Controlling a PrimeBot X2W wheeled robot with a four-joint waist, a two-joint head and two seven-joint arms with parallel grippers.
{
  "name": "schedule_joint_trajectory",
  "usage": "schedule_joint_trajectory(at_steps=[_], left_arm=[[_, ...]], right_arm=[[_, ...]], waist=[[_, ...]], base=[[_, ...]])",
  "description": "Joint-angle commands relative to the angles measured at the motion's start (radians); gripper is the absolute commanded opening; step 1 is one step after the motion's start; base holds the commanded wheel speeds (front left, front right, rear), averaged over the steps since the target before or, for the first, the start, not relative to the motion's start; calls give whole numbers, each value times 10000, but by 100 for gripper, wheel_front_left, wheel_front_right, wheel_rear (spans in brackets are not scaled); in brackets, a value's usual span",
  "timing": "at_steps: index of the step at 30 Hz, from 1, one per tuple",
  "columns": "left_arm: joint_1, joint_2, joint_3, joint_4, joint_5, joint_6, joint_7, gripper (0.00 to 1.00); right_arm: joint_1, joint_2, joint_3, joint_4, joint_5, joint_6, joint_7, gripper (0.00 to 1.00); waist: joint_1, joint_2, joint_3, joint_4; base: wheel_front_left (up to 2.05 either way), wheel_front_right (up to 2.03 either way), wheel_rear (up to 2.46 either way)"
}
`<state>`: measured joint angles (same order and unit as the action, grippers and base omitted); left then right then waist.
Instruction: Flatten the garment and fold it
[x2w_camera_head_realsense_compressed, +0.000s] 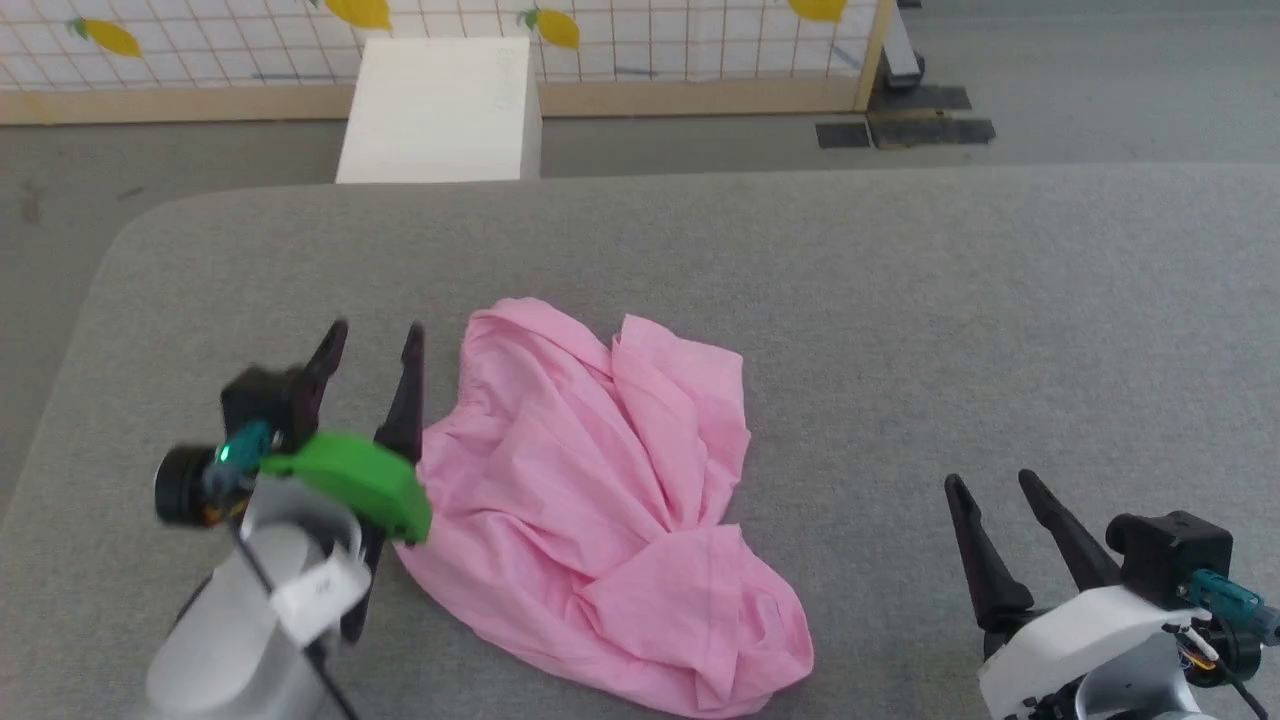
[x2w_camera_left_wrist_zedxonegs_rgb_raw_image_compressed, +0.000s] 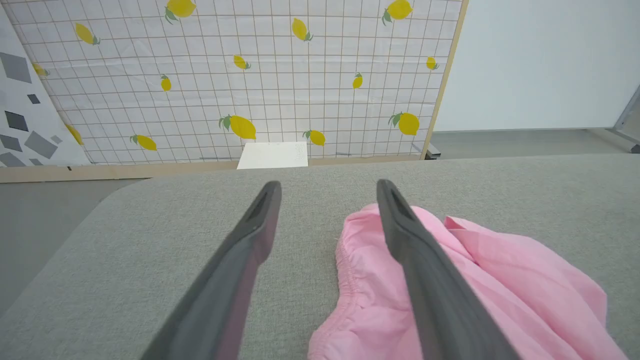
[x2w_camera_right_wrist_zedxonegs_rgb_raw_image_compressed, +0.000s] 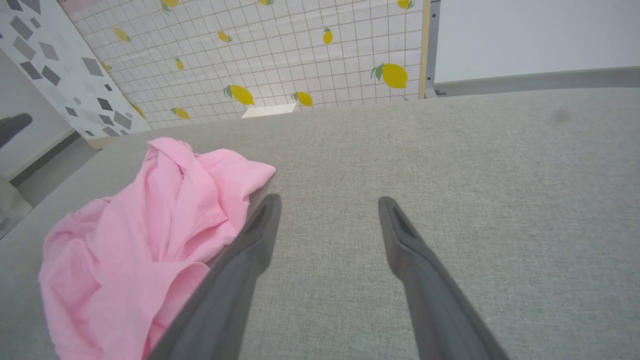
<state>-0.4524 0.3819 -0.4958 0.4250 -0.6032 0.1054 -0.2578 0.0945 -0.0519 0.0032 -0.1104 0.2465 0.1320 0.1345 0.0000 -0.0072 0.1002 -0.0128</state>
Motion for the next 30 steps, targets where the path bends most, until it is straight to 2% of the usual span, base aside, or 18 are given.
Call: schedule_joint_trajectory(at_steps=[1, 5, 10, 13, 21, 29, 30], left_arm=[[646, 169, 216, -527, 201, 200, -37, 100], [2341, 483, 914, -2375, 657, 772, -38, 100], [3779, 727, 1349, -3729, 945, 1197, -38, 100], [4422, 818, 1467, -4294, 972, 1445, -39, 100], [5110, 887, 1536, -5039, 881, 1792, 115, 100], [5103, 872, 1497, -5177, 816, 1865, 246, 100], [5089, 869, 1491, -5182, 818, 1871, 247, 100]], right_arm=[[142, 17, 16, -59, -6, -13, 59, 100], [286, 17, 121, -112, -75, -13, 244, 100], [392, 17, 700, -15, -92, -13, 883, 100], [406, 16, 1385, 166, 86, -13, 1613, 100], [78, -287, 2879, 1035, 1134, -13, 3235, 100], [-1010, -433, 3595, 2608, 1843, -13, 3444, 100], [-1118, -429, 3668, 2798, 1918, -13, 3466, 88]], waist=[[0, 72, -313, 252], [0, 72, -467, 355], [0, 72, -652, 485], [0, 72, -720, 587], [0, 72, -781, 982], [0, 72, -699, 1227], [0, 72, -690, 1243]], base=[[0, 0, 0], [0, 0, 0], [0, 0, 0], [0, 0, 0], [0, 0, 0], [0, 0, 0], [0, 0, 0]])
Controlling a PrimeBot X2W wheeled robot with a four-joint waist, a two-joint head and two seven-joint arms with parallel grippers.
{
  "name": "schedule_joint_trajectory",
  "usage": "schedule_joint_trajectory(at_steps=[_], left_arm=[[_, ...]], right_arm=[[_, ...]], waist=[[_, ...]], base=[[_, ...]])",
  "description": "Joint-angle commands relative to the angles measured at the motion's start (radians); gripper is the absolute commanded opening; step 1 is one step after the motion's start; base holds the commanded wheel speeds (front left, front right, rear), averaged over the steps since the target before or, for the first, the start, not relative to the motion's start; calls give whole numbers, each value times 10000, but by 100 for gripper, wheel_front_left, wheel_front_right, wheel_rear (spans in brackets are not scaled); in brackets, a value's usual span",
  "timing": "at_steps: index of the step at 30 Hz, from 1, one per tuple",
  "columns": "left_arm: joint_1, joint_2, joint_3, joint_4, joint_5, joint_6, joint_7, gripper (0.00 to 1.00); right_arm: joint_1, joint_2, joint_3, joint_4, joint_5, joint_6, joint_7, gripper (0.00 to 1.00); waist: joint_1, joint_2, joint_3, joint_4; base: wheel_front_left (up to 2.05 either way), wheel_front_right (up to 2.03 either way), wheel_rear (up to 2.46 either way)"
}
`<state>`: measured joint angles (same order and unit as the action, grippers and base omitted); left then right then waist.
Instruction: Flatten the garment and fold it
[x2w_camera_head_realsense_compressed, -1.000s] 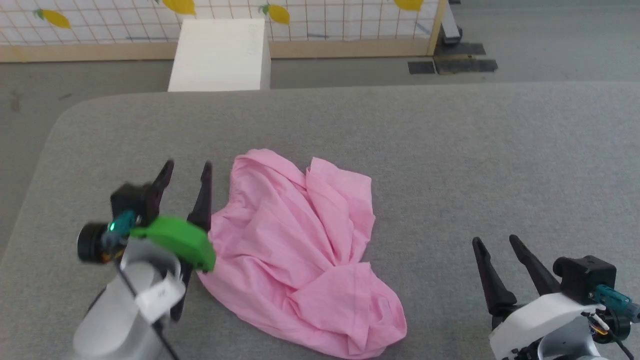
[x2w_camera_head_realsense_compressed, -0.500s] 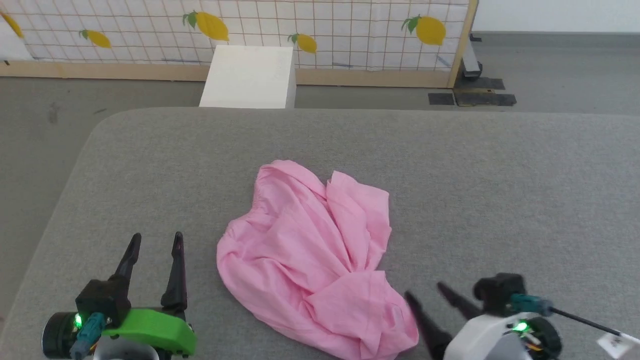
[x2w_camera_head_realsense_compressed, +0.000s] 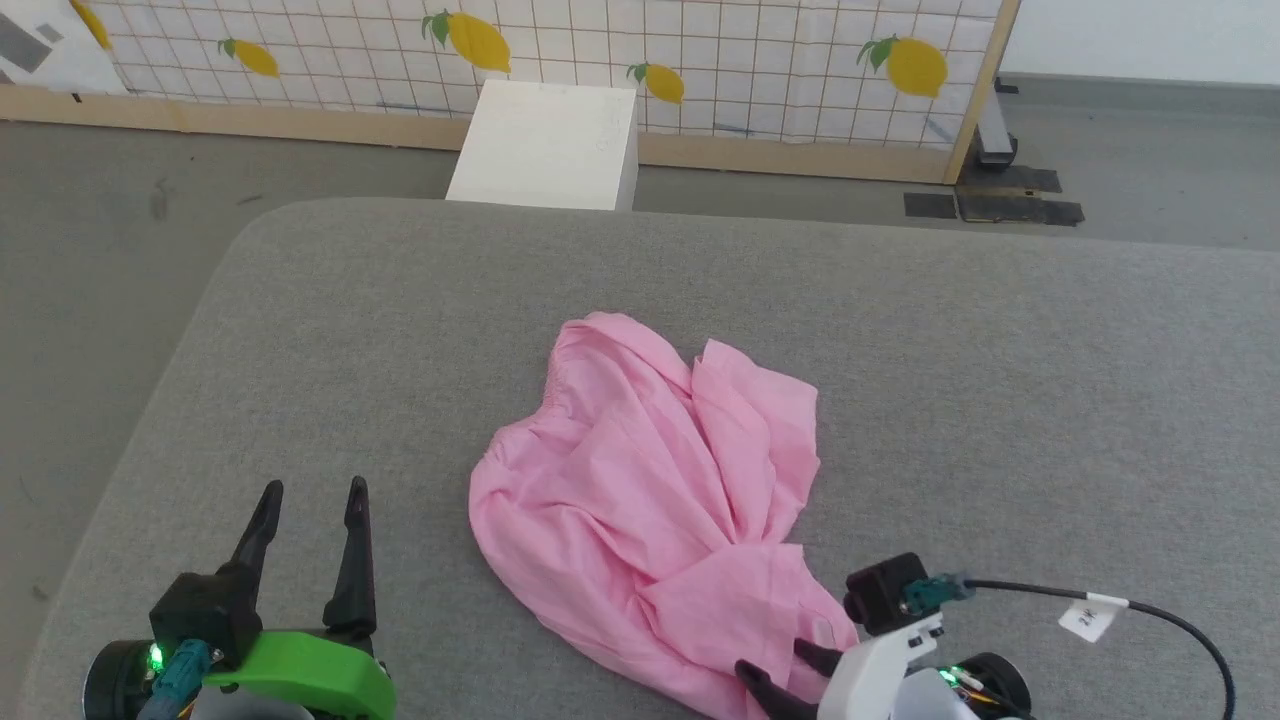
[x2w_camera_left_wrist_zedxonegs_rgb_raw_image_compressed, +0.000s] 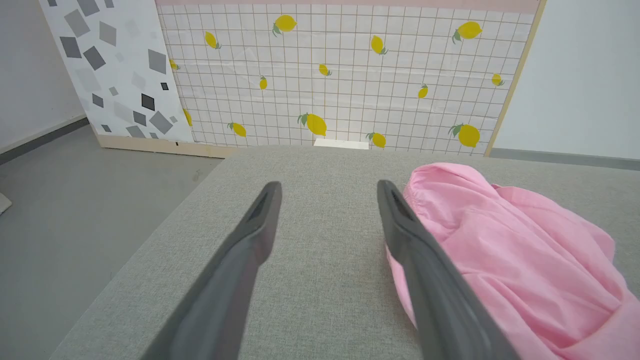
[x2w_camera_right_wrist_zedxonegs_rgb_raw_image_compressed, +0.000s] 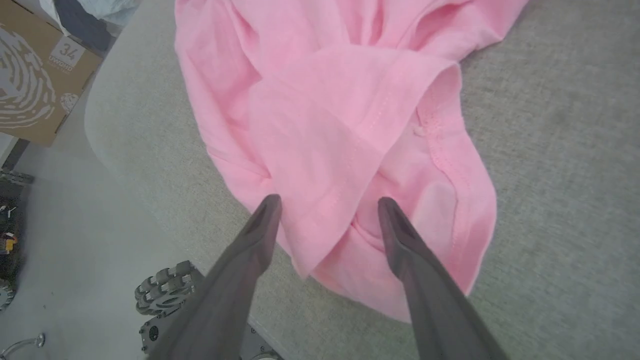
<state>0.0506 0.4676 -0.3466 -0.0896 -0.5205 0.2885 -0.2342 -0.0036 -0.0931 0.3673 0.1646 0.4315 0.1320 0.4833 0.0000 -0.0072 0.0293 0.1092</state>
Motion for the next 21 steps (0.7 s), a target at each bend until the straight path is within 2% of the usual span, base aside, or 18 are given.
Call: schedule_joint_trajectory(at_steps=[1, 2, 8, 12, 17, 18, 21], left_arm=[[45, 2, -3, -44, -13, 47, 10, 100], [35, -3, -5, -50, -16, 51, 9, 100], [9, -53, 47, -70, -49, 99, -33, 100], [31, -84, 91, -86, -74, 127, -65, 100], [5, -105, 156, -63, -106, 138, -99, 100], [-39, -106, 154, -59, -107, 137, -105, 100], [-121, -117, 133, -55, -108, 120, -105, 100]], right_arm=[[-279, -7, 107, 238, 160, -13, -39, 34], [-395, -5, 140, 360, 194, -13, -98, 0], [-1011, -196, 131, 500, 225, -13, -542, 0], [-1277, -449, -304, 294, 110, -13, -658, 0], [-1641, -886, -1446, 243, -120, -13, -557, 0], [-1952, -1182, -2225, 477, -268, -13, -379, 0], [-2260, -1398, -2818, 801, -337, -13, -225, 0]], waist=[[0, 72, 37, 37], [0, 72, 55, 48], [0, 72, 155, 57], [0, 72, 189, -1], [0, 72, 263, -131], [0, 72, 353, -199], [0, 72, 513, -233]], base=[[0, 0, 0], [0, 0, 0], [0, 0, 0], [0, 0, 0], [0, 0, 0], [0, 0, 0], [0, 0, 0]])
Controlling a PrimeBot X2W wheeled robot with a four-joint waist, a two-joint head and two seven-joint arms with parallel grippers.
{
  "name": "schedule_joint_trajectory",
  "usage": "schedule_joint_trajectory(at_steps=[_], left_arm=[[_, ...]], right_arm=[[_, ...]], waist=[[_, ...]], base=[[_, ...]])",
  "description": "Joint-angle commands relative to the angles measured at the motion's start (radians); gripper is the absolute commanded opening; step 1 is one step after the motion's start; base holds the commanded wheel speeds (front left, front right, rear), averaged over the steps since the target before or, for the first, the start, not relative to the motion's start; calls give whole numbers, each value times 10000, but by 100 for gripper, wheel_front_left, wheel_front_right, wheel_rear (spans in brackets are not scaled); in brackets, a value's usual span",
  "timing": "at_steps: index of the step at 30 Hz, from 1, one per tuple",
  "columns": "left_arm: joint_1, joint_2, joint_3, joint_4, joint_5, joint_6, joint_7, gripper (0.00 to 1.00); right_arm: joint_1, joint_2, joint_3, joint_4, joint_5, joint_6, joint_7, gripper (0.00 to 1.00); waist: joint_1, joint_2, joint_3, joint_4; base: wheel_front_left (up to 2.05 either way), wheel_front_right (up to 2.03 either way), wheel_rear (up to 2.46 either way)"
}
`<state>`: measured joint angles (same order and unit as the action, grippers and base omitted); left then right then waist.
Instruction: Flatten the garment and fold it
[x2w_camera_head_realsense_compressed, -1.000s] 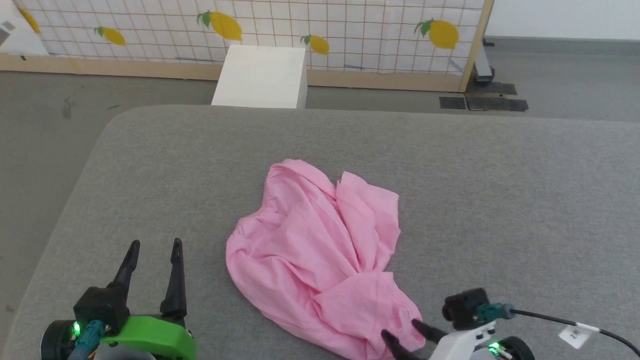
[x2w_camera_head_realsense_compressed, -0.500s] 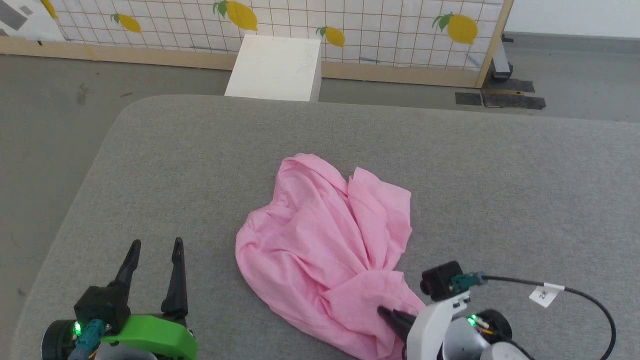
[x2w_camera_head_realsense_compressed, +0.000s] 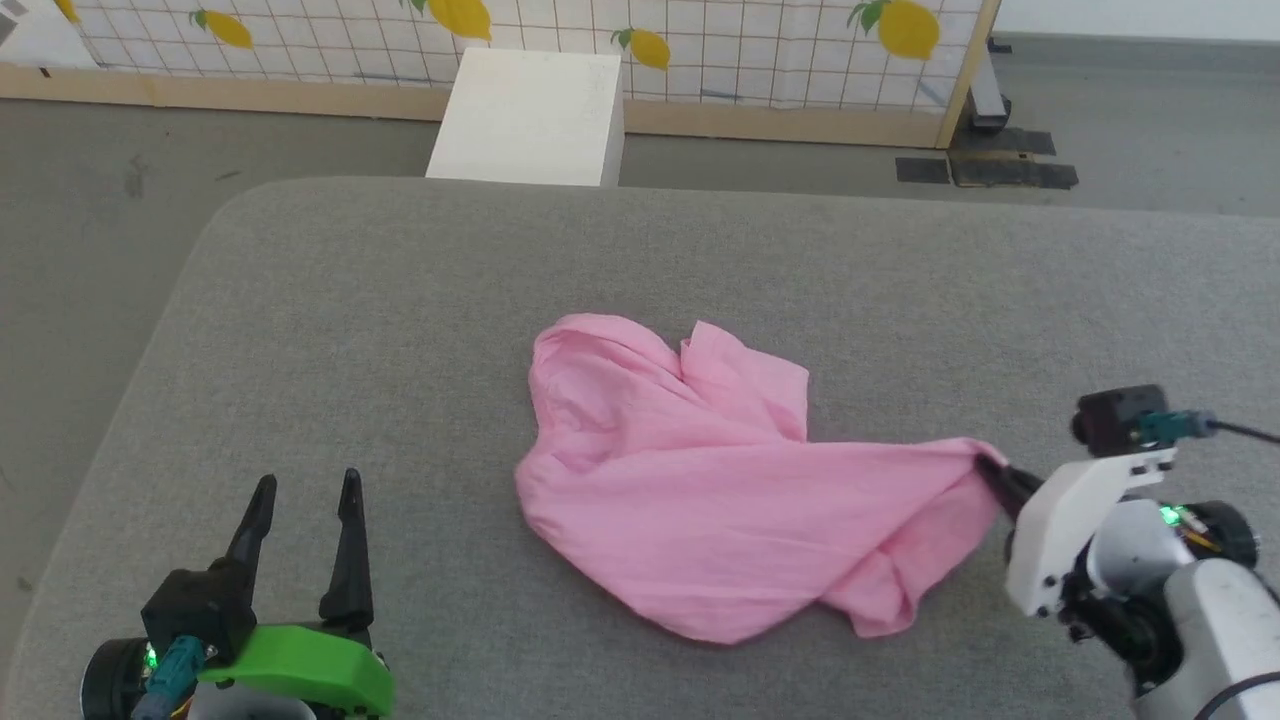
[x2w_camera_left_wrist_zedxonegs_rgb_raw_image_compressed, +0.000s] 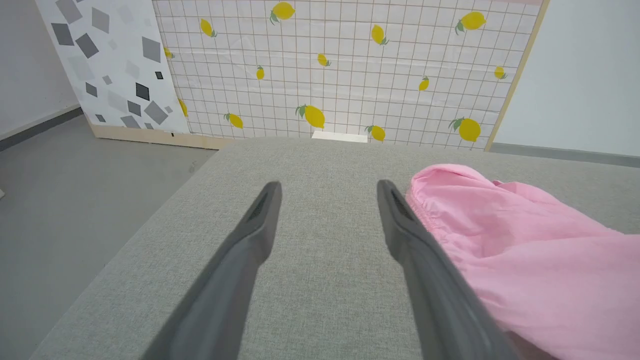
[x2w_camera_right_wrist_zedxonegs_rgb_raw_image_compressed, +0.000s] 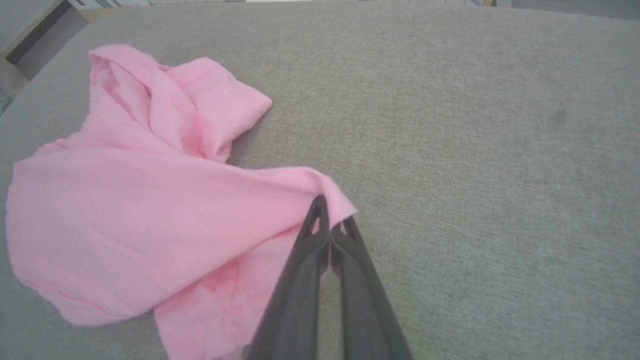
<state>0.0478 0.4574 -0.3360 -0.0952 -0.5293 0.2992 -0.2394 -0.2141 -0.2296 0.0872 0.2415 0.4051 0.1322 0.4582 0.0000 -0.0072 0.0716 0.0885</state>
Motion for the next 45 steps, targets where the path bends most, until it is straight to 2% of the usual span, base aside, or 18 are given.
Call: schedule_joint_trajectory(at_steps=[1, 5, 12, 13, 14, 15, 22, 27, 30, 35, 37, 41, 45], left_arm=[[-143, -27, 17, 11, -24, -12, -58, 100], [-461, -123, -24, 74, -12, -123, -90, 100], [-801, -295, -62, 341, 15, -302, -142, 100], [-826, -324, -68, 390, 22, -327, -150, 100], [-842, -349, -74, 428, 27, -344, -156, 100], [-855, -381, -78, 473, 32, -362, -163, 100], [-603, -493, -36, 683, 54, -345, -192, 100], [-338, -455, 8, 627, 51, -241, -193, 100], [-196, -419, 2, 559, 48, -177, -160, 100], [-84, -346, -33, 379, 59, -105, -57, 100], [-74, -321, -35, 321, 65, -85, -39, 100], [-122, -308, -57, 223, 68, -70, -14, 100], [-251, -338, -106, 183, 77, -92, -8, 100]], right_arm=[[-255, -92, -211, 209, -71, -15, 107, 0], [-1003, -333, -843, 1175, -123, -15, 182, 0], [-1779, -417, -1415, 2401, -871, -15, -785, 0], [-1837, -368, -1444, 2581, -964, -15, -1003, 19], [-1863, -336, -1464, 2708, -1031, -15, -1199, 90], [-1870, -277, -1514, 2863, -1057, -15, -1433, 100], [-1027, -5, -2102, 2888, -1296, -15, -3276, 100], [-50, 278, -2327, 1987, -1338, -15, -3604, 100], [640, 395, -1965, 1266, -1144, -15, -2738, 100], [1578, 277, -1151, -50, -690, -15, -484, 100], [1725, 279, -989, -479, -543, -15, 96, 100], [1607, 352, -760, -699, -395, -15, 771, 100], [1065, 374, -524, -208, -350, -15, 1069, 100]], waist=[[0, 72, 157, -24], [0, 72, 755, 20], [0, 72, 1183, 167], [0, 72, 1189, 183], [0, 72, 1181, 197], [0, 72, 1158, 210], [0, 72, 465, 144], [0, 72, 68, -10], [0, 72, -147, -136], [0, 72, -259, -235], [0, 72, -239, -248], [0, 72, -92, -217], [0, 72, 160, -125]], base=[[0, 0, 0], [0, 0, 0], [0, 0, 0], [0, 0, 0], [0, 0, 0], [0, 0, 0], [0, 0, 0], [0, 0, 0], [0, 0, 0], [0, 0, 0], [0, 0, 0], [0, 0, 0], [0, 0, 0]])
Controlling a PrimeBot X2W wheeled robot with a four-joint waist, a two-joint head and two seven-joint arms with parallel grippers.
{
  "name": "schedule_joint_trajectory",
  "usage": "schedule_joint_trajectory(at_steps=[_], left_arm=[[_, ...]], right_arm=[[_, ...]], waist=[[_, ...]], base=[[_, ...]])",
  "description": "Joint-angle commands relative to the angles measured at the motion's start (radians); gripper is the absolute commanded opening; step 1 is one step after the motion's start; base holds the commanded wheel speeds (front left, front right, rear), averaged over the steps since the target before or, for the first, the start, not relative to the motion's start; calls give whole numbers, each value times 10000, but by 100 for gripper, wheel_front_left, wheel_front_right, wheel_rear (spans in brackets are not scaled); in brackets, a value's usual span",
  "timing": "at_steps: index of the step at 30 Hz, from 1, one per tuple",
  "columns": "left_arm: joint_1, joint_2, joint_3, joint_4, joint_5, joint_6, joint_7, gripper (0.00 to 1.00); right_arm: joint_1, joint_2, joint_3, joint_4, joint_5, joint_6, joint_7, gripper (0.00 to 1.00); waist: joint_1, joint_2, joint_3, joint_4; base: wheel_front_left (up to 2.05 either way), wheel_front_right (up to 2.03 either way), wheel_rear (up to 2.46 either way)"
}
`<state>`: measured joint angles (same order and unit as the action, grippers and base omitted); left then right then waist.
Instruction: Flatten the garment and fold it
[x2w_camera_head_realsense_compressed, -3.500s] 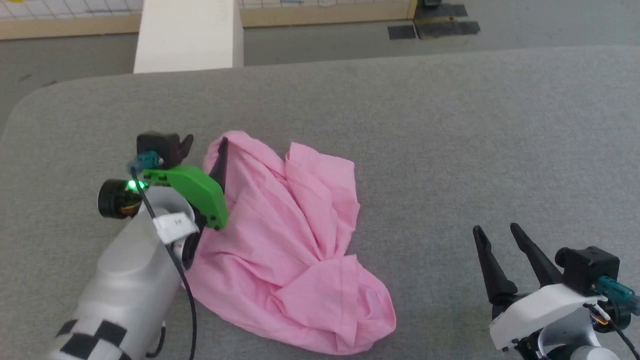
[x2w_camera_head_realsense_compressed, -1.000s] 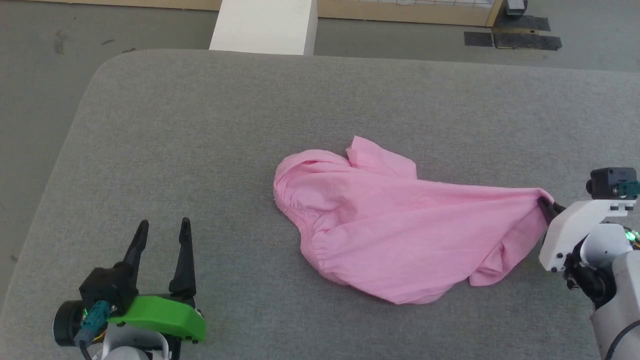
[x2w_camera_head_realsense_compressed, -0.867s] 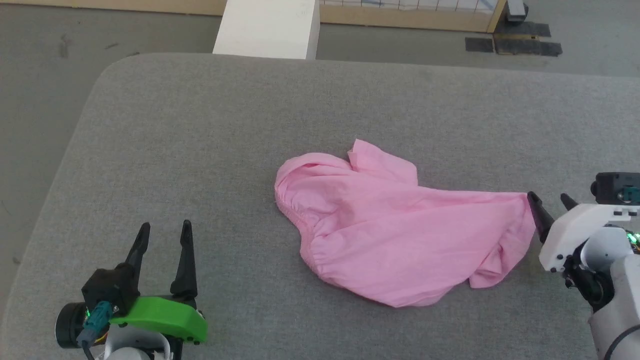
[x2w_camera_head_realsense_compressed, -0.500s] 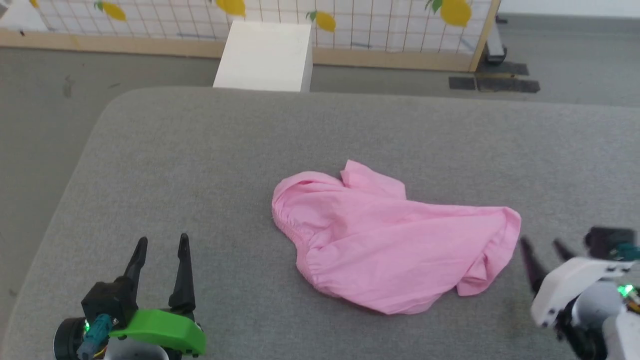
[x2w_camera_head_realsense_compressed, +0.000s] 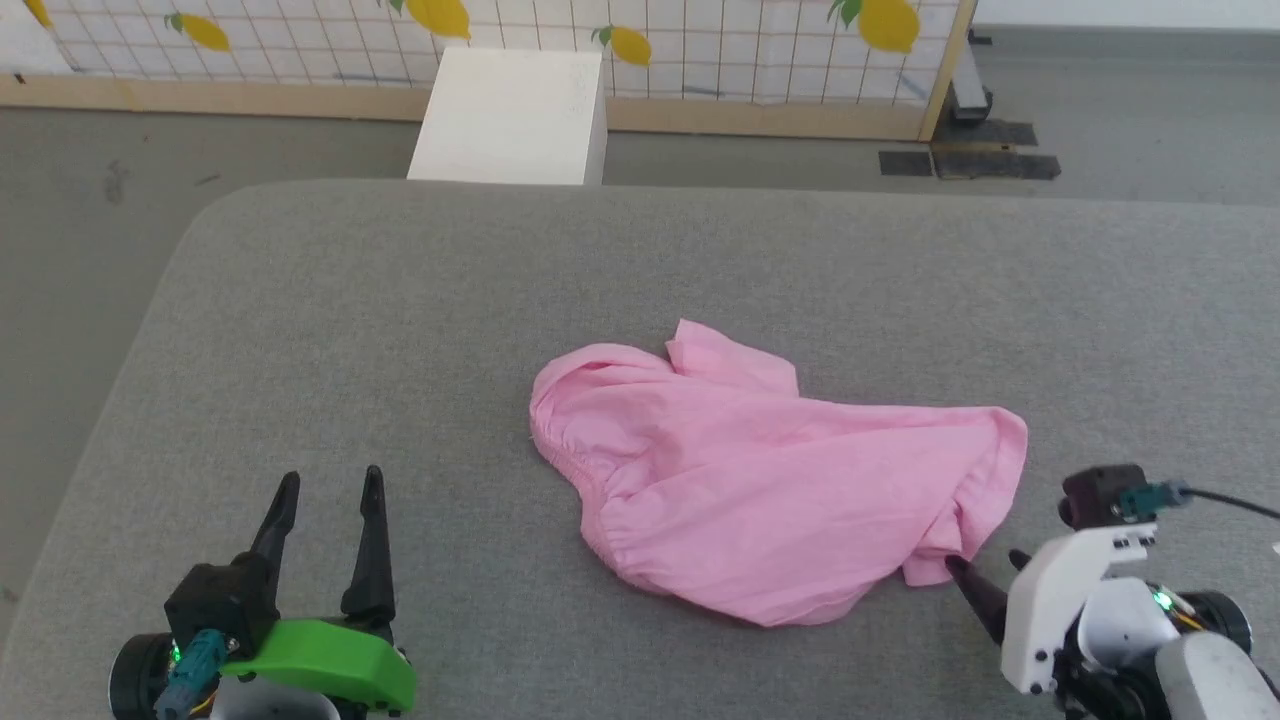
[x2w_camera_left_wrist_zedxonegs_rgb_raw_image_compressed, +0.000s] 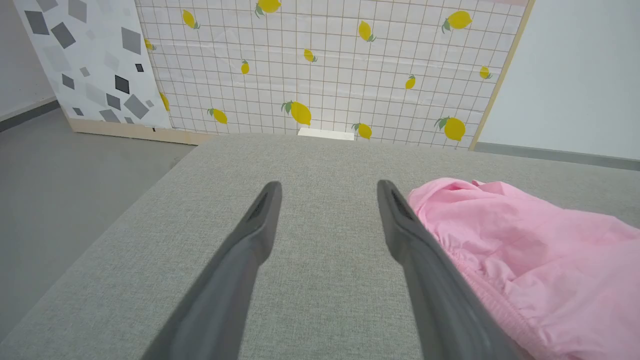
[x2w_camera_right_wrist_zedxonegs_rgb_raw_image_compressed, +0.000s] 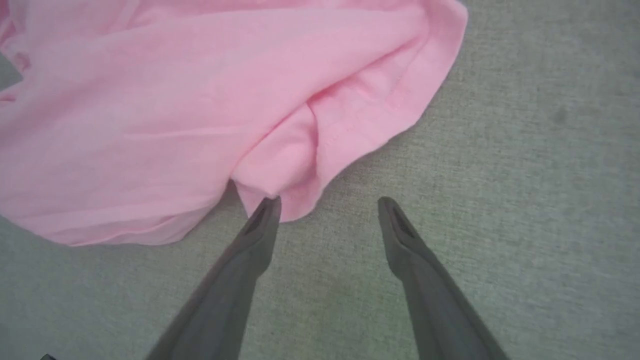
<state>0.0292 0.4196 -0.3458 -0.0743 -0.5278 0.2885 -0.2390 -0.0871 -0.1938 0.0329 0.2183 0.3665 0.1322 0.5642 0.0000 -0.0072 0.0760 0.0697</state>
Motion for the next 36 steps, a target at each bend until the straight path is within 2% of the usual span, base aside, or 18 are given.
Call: schedule_joint_trajectory(at_steps=[1, 6, 7, 8, 12, 18, 28, 32, 36], left_arm=[[-91, 25, -27, -29, 60, 8, -8, 100], [-228, -50, -82, 24, 64, -27, -29, 100], [-241, -62, -86, 36, 65, -28, -35, 100], [-257, -76, -87, 55, 65, -33, -43, 100], [-282, -123, -47, 172, 38, -87, -87, 100], [-189, -149, 22, 211, 37, -37, -123, 100], [-267, -185, 22, 230, 72, -123, -162, 100], [-319, -211, 28, 290, 68, -161, -173, 100], [-368, -249, 28, 355, 72, -192, -182, 100]], right_arm=[[-342, -4, 65, 172, 39, -15, 27, 100], [-1000, -84, 324, 1044, 75, -15, 120, 100], [-1076, -108, 364, 1166, 87, -15, 128, 18], [-1151, -136, 414, 1315, 122, -15, 156, 0], [-1287, -309, 457, 1458, 206, -15, 12, 0], [-1234, -678, 40, 935, 218, -15, -121, 0], [-800, -1470, -1799, 69, 111, -15, 369, 0], [-514, -1644, -2620, 399, 29, -15, 495, 0], [-307, -1421, -2974, 1031, 38, -15, 256, 0]], waist=[[0, 72, 184, 94], [0, 72, 463, 223], [0, 72, 492, 242], [0, 72, 519, 260], [0, 72, 525, 267], [0, 72, 371, 95], [0, 72, 470, -69], [0, 72, 603, -46], [0, 72, 698, -13]], base=[[0, 0, 0], [0, 0, 0], [0, 0, 0], [0, 0, 0], [0, 0, 0], [0, 0, 0], [0, 0, 0], [0, 0, 0], [0, 0, 0]])
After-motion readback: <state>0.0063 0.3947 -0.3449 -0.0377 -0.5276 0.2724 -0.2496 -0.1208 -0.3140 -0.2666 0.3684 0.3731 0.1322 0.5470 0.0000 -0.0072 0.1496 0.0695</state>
